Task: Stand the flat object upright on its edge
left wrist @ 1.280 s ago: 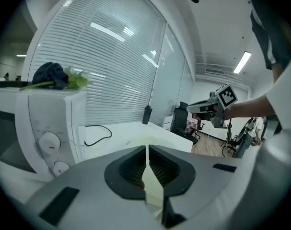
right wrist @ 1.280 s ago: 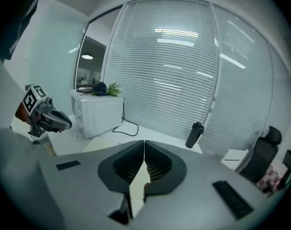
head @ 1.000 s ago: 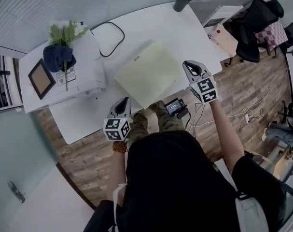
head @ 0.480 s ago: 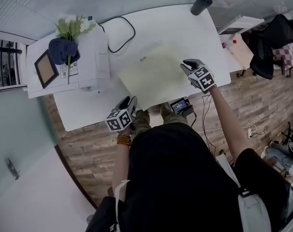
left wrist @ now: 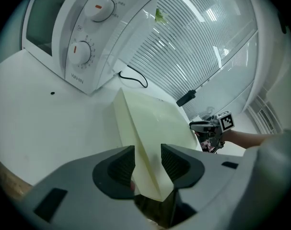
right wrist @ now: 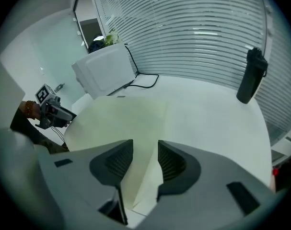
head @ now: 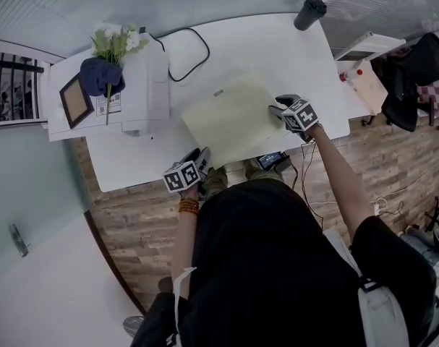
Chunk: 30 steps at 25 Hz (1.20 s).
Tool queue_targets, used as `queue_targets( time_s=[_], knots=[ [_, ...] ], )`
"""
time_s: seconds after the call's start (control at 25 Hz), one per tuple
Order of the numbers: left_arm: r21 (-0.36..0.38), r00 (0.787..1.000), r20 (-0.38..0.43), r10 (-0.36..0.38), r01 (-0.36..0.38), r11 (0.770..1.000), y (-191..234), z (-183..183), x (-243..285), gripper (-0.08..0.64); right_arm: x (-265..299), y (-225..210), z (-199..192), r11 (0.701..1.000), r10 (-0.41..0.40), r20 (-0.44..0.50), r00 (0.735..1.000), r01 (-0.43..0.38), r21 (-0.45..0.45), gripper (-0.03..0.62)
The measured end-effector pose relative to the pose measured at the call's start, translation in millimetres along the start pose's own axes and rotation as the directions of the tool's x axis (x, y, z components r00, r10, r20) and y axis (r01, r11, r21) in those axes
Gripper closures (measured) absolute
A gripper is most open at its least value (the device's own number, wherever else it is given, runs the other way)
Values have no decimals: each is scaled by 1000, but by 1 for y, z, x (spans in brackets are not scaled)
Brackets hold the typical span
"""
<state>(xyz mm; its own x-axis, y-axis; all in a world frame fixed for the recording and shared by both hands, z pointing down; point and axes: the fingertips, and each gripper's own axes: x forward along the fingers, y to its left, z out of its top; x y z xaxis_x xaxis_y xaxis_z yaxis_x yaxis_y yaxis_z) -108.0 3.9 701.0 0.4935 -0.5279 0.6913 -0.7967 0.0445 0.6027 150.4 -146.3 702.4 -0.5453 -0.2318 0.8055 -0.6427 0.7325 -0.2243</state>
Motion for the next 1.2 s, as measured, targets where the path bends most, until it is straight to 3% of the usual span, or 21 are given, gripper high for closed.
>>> queue_targets(
  time_s=[0.48, 0.68, 1.2],
  knots=[
    [-53, 999, -35, -10, 9, 999, 4, -8, 15, 391, 11, -2, -6, 990, 98, -25, 995, -95, 105, 451],
    [-85, 997, -77, -14, 8, 996, 6, -12, 18, 393, 14, -2, -7, 968, 144, -16, 989, -138, 211, 454],
    [-66, 992, -122, -42, 34, 997, 6, -12, 22, 383, 15, -2, -6, 965, 146, -19, 989, -138, 223, 454]
  ],
)
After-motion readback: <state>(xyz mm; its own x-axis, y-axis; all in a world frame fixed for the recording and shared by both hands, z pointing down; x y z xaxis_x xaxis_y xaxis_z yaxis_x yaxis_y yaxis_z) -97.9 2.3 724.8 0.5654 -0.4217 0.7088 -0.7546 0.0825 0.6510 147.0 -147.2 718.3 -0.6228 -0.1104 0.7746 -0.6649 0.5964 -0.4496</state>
